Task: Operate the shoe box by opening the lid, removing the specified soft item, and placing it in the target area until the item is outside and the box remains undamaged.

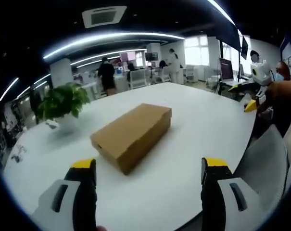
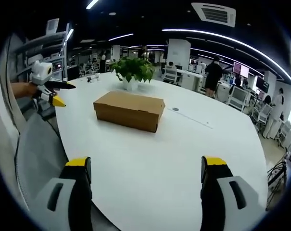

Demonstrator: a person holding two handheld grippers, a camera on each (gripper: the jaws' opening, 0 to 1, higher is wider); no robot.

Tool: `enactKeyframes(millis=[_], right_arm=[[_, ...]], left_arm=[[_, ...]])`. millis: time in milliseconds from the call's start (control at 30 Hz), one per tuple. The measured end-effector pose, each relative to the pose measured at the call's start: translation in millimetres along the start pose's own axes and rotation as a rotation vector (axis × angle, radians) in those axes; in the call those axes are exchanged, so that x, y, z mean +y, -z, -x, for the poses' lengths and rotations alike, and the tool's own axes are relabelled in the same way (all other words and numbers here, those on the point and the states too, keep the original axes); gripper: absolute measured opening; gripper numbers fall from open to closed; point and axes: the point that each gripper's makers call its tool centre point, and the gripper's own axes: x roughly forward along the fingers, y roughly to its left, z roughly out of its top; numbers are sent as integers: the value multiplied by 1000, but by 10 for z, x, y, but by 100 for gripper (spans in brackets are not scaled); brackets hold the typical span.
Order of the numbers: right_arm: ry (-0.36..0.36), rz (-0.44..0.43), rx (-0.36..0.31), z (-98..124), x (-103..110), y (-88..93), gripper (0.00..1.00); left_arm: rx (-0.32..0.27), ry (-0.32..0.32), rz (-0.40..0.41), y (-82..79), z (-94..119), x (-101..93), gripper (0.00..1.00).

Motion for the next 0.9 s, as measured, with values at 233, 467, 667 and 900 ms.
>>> enactKeyframes(millis=[233,467,667,900], right_arm=[[-30,35,11,-139,-11,-56,90],[-70,78,30,-304,-34,-83,89],[-99,107,37,-448,-67,-120,89],[-129,131,41,-600,-113,-135,87]], left_arm=[[2,-14,17,22,-39,62,92],[14,-42,25,52,-64,149,90],[24,-55,29,70,-93,194,90],[33,-83,49,90,-140,295,89]])
